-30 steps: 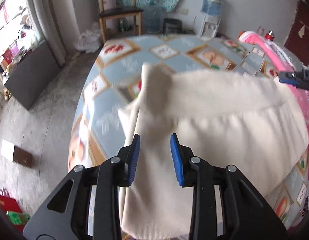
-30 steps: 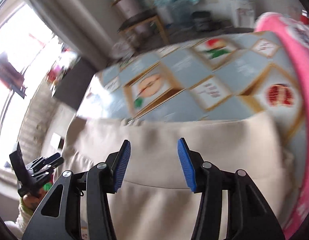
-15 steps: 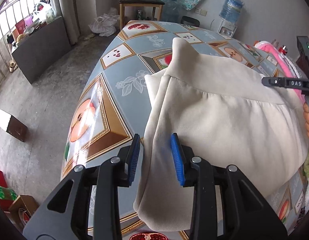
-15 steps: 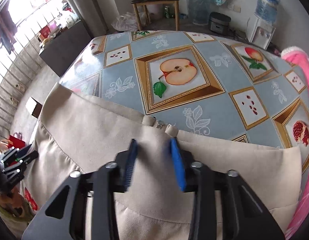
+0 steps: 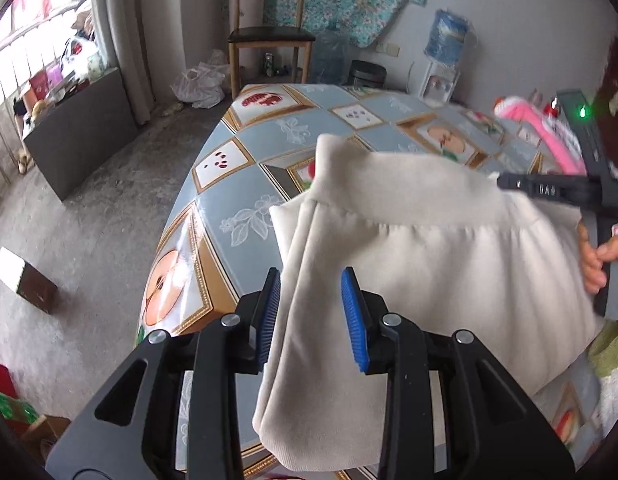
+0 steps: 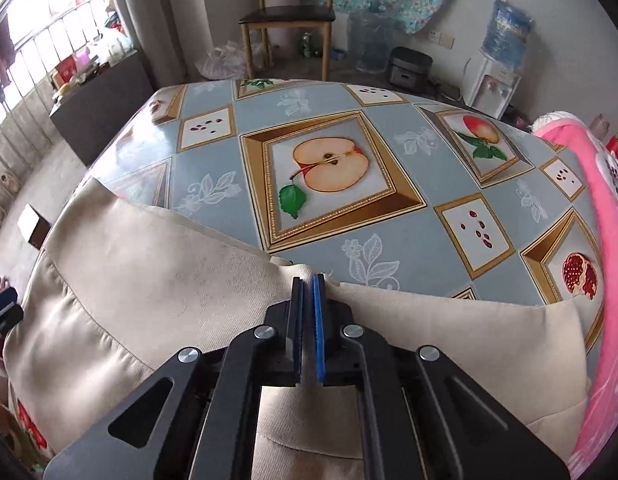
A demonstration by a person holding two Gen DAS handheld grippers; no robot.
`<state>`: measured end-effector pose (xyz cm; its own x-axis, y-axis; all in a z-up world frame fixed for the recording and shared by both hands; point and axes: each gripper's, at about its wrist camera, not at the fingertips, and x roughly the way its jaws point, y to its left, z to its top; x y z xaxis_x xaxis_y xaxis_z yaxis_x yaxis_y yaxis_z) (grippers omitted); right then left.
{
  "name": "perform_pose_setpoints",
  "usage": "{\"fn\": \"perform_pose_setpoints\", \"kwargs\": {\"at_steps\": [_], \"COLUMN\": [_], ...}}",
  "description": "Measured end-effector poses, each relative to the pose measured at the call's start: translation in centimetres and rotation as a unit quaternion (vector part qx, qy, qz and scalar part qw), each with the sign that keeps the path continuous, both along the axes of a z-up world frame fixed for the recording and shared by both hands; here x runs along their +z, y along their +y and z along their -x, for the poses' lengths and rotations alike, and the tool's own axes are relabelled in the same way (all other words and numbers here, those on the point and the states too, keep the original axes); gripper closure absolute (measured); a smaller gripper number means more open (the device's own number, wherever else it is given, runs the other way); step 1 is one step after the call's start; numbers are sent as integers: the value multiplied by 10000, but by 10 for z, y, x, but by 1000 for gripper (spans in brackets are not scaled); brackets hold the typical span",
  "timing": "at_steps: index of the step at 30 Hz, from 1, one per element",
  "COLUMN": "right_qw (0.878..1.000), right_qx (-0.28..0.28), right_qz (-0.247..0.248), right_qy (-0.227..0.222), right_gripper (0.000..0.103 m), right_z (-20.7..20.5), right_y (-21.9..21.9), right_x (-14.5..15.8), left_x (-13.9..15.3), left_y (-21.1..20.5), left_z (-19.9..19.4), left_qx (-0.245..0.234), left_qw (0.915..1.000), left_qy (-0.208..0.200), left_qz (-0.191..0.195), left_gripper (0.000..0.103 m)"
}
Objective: Fold large clothes
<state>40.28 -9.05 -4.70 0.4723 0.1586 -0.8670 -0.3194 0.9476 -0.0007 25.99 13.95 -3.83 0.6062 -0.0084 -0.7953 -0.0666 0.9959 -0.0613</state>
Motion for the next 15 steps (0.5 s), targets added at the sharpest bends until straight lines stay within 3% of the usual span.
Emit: {"fn": "perform_pose_setpoints", "kwargs": {"at_steps": [5,7,9,12,15], "right_qw": [9973,9957,9939,9919,9859], "right_qx": [-166,-364,-580,-1004,-1584], "right_qz": [-700,-729,-730,-563,-539], "right_qy": [-121,-439,-584,-540,-49], "right_gripper": [90,73,68,68,68], "right_z": [20,46,71,96,111], "right_y": [-33,-63,-97,-145,-196], "right_x": [38,64,78,76,42], "left_x": [-13,-6,4,7,-10], "left_y": [4,10,11,4,4], "left_z": [0,7,16,26,26], "left_qx": [122,167,71,-280,-224], "left_qw": [9996,9998,9999,9994,9994], "left_qy": [236,100,-67,-94,232], "left_qz": [-111,25,114,164,108], "left_gripper": [73,73,73,73,73]}}
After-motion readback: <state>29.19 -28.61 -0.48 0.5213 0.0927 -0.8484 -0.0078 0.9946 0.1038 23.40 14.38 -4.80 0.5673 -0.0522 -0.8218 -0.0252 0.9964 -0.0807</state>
